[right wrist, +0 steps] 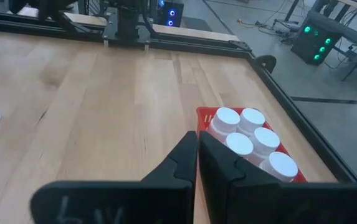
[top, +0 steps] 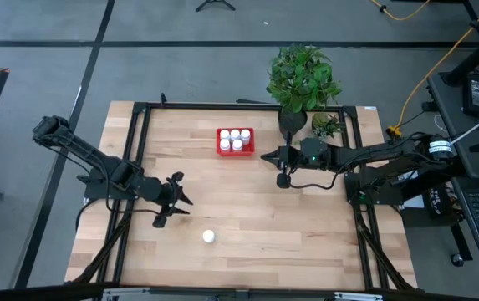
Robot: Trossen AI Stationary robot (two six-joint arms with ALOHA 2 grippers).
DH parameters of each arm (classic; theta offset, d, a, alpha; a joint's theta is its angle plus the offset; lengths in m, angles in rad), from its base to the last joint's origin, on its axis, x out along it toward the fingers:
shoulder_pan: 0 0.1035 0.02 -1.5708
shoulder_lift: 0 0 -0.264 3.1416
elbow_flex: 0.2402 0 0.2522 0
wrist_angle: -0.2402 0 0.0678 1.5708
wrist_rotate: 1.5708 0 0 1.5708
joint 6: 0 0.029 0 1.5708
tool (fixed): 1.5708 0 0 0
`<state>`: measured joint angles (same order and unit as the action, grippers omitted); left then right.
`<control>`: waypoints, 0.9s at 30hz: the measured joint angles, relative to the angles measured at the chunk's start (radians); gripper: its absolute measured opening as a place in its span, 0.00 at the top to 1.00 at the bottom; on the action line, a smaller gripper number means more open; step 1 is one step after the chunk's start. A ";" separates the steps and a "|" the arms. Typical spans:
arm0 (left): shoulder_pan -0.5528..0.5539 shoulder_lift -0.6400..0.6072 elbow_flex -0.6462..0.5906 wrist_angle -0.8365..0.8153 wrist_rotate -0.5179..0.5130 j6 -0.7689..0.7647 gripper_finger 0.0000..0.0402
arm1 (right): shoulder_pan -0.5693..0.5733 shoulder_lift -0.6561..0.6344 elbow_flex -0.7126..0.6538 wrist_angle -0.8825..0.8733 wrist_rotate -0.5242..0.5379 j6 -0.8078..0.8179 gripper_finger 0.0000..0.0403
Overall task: Pick and place pill bottles into a basket
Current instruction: Put the white pill bottle into the red bin
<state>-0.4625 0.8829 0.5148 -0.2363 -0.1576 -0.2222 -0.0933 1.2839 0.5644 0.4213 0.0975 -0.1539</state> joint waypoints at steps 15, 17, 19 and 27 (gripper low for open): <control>-0.006 0.000 0.000 0.009 -0.115 0.063 0.45 | 0.000 0.000 0.000 0.000 0.000 0.022 0.95; -0.019 0.000 0.000 0.009 -0.110 0.062 0.44 | 0.000 0.000 0.000 0.000 0.000 0.022 0.95; -0.032 0.002 0.000 0.008 -0.120 0.058 0.44 | 0.000 0.000 0.000 -0.001 0.000 0.023 0.95; -0.130 0.149 0.000 0.009 -0.140 -0.103 0.44 | 0.000 0.000 0.000 -0.009 0.000 0.048 0.95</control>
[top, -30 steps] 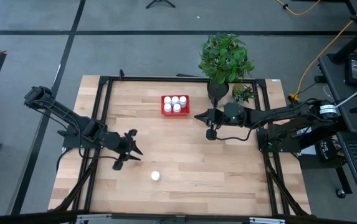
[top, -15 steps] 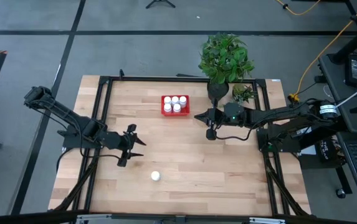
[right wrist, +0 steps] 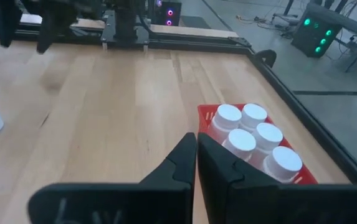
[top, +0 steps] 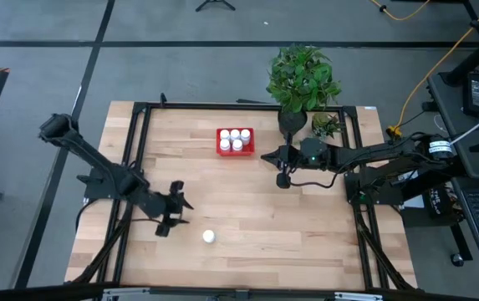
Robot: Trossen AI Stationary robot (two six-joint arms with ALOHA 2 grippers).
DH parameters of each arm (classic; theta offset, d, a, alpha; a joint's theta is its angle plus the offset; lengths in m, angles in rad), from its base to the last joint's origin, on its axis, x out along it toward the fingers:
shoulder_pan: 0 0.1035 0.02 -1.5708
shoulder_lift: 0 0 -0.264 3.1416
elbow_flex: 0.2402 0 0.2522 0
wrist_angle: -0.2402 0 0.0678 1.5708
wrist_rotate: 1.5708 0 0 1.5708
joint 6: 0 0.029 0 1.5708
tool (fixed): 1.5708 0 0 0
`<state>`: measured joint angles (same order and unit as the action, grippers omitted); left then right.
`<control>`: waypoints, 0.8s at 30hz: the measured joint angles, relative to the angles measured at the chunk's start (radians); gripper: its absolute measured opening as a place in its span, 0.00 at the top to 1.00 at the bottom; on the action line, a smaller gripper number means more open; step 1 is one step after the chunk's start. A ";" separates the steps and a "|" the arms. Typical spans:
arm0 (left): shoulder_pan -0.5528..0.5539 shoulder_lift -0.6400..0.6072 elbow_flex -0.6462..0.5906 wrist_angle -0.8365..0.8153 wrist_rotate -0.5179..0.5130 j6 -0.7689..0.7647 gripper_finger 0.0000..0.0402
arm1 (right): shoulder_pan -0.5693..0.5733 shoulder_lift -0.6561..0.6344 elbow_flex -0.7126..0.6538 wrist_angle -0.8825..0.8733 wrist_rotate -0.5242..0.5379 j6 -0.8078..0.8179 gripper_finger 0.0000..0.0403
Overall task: Pick and place pill bottles into a basket
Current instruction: Put the white pill bottle into the red bin
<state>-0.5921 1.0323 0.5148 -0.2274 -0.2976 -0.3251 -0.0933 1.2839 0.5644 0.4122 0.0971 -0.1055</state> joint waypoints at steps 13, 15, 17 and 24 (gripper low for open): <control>-0.222 0.361 0.000 0.173 -0.296 -0.373 0.44 | 0.041 0.000 0.000 -0.044 -0.005 0.025 0.95; -0.235 0.416 0.000 0.212 -0.319 -0.409 0.44 | 0.051 0.000 0.000 -0.044 -0.005 0.025 0.95; -0.245 0.470 0.000 0.257 -0.331 -0.452 0.44 | 0.060 0.000 0.000 -0.044 -0.004 0.027 0.95; -0.260 0.632 0.000 0.441 -0.351 -0.481 0.44 | 0.090 0.000 0.000 -0.043 -0.004 0.047 0.95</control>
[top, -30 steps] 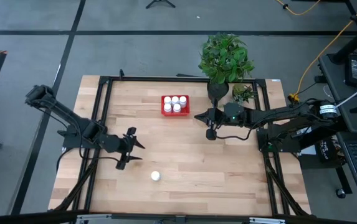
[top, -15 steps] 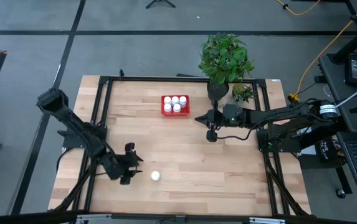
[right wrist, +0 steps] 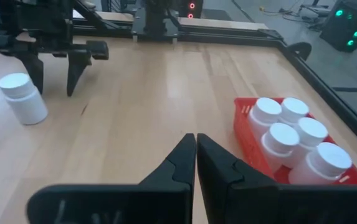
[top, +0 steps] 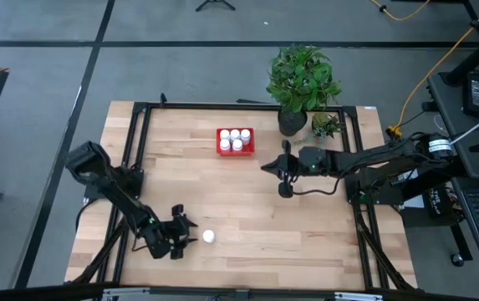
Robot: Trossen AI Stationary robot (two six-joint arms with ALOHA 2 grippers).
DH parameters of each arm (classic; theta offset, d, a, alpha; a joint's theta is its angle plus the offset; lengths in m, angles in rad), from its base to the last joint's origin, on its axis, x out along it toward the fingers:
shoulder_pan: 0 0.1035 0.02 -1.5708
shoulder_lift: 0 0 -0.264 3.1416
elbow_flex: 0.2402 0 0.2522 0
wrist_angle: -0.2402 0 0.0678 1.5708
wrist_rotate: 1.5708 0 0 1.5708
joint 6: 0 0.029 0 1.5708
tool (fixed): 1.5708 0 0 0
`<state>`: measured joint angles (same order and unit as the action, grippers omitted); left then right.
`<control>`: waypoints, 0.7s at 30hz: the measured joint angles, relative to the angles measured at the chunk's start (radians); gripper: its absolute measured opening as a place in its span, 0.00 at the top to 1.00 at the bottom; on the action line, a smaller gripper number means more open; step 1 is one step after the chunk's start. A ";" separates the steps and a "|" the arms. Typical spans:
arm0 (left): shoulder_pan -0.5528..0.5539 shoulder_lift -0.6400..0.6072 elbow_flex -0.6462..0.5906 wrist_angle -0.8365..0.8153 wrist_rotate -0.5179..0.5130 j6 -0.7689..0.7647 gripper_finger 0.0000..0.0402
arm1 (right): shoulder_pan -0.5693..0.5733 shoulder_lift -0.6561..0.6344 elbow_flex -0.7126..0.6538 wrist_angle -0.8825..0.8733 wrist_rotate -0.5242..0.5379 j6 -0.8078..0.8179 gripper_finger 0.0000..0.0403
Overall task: Pick and place pill bottles into a basket
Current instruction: Put the white pill bottle into the red bin
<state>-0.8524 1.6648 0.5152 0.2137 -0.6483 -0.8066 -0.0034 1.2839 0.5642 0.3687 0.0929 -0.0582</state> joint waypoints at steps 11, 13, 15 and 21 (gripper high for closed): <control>0.004 0.118 0.001 0.208 -0.077 0.115 0.44 | 0.014 0.000 0.000 0.003 0.000 0.024 0.95; 0.006 0.119 0.001 0.216 -0.068 0.134 0.44 | 0.014 0.000 0.000 0.004 0.000 0.024 0.95; 0.016 0.119 0.001 0.228 -0.045 0.152 0.44 | 0.014 0.000 0.000 0.006 0.000 0.024 0.95; 0.059 0.118 0.001 0.259 0.031 0.227 0.44 | 0.014 0.000 0.000 0.009 0.000 0.029 0.95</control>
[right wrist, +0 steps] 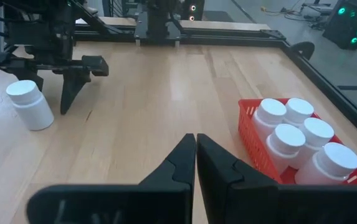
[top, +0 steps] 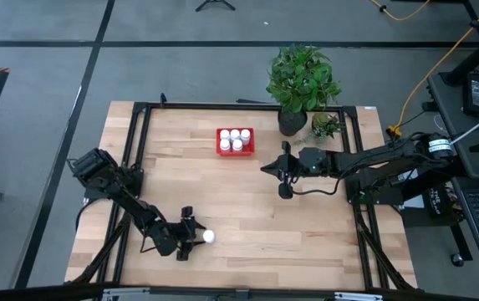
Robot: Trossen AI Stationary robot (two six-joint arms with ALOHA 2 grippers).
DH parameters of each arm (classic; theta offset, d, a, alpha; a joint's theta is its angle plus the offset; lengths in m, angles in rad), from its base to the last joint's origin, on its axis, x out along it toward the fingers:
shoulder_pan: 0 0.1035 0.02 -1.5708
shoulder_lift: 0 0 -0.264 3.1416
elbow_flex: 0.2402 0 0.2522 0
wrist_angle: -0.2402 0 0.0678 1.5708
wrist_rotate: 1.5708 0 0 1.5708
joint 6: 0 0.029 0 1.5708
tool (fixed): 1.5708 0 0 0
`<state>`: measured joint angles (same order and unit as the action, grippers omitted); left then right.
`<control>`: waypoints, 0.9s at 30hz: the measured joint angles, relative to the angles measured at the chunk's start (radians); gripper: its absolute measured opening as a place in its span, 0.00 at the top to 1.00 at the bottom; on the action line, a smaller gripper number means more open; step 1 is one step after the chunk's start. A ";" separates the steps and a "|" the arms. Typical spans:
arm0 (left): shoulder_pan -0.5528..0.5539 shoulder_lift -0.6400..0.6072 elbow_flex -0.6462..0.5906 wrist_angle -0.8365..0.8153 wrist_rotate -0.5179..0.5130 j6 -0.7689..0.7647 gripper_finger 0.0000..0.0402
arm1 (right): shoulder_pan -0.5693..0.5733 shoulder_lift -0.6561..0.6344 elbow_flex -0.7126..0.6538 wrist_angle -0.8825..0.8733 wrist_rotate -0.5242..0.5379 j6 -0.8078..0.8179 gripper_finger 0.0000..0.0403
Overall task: Pick and place pill bottles into a basket
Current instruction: Put the white pill bottle into the red bin
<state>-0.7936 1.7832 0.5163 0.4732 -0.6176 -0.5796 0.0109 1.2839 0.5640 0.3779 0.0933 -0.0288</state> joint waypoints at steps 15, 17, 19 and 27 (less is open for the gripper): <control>0.114 0.003 0.000 0.100 0.209 0.182 0.44 | 0.000 0.000 0.000 0.000 0.000 -0.003 0.95; 0.122 0.003 0.000 0.102 0.224 0.182 0.44 | 0.000 0.000 0.000 -0.001 0.000 -0.004 0.95; 0.124 0.003 0.000 0.105 0.225 0.191 0.44 | 0.000 0.000 0.000 -0.001 0.000 -0.004 0.95; 0.124 0.005 -0.002 0.122 0.216 0.242 0.45 | 0.000 0.000 0.000 -0.002 0.000 -0.005 0.95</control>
<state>-0.6693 1.7882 0.5148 0.5951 -0.4012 -0.3378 0.0109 1.2839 0.5640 0.3763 0.0937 -0.0341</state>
